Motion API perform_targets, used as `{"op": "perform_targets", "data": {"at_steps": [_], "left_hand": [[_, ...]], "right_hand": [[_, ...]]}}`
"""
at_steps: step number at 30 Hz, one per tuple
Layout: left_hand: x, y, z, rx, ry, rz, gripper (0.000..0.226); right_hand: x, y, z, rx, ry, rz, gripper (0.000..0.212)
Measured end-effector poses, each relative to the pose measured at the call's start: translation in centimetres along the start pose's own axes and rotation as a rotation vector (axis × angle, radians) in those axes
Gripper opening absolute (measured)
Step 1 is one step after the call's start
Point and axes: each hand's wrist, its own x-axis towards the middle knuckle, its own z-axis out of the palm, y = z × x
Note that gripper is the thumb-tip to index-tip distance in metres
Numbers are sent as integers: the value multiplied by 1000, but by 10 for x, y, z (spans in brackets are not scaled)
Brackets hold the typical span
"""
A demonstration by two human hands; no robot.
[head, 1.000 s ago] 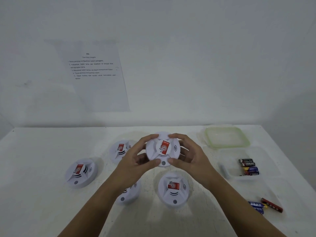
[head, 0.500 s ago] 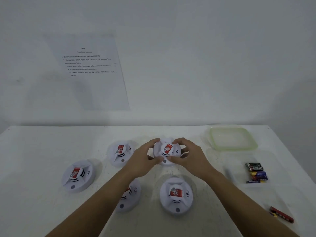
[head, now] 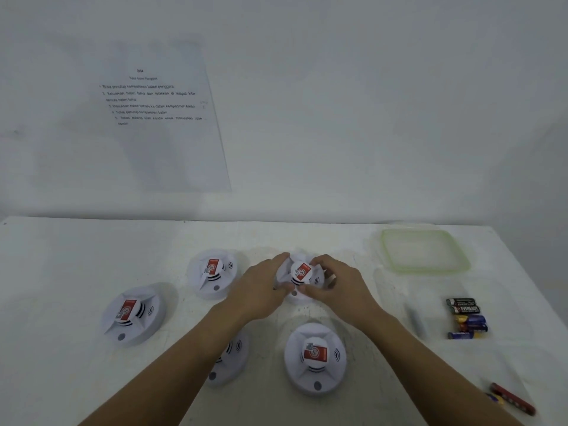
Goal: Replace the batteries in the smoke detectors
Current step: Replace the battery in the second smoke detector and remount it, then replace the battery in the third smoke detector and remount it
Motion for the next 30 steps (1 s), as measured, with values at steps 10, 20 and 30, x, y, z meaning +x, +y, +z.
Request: {"op": "perform_targets", "data": {"at_steps": [10, 20, 30], "left_hand": [[-27, -22, -3, -49, 114, 8, 50], [-93, -77, -60, -233, 443, -81, 24], [-56, -97, -71, 216, 159, -202, 63]], "right_hand": [[-3, -8, 7, -155, 1, 4, 42], [-16, -97, 34, 220, 77, -69, 14], [22, -117, 82, 97, -166, 82, 32]]}}
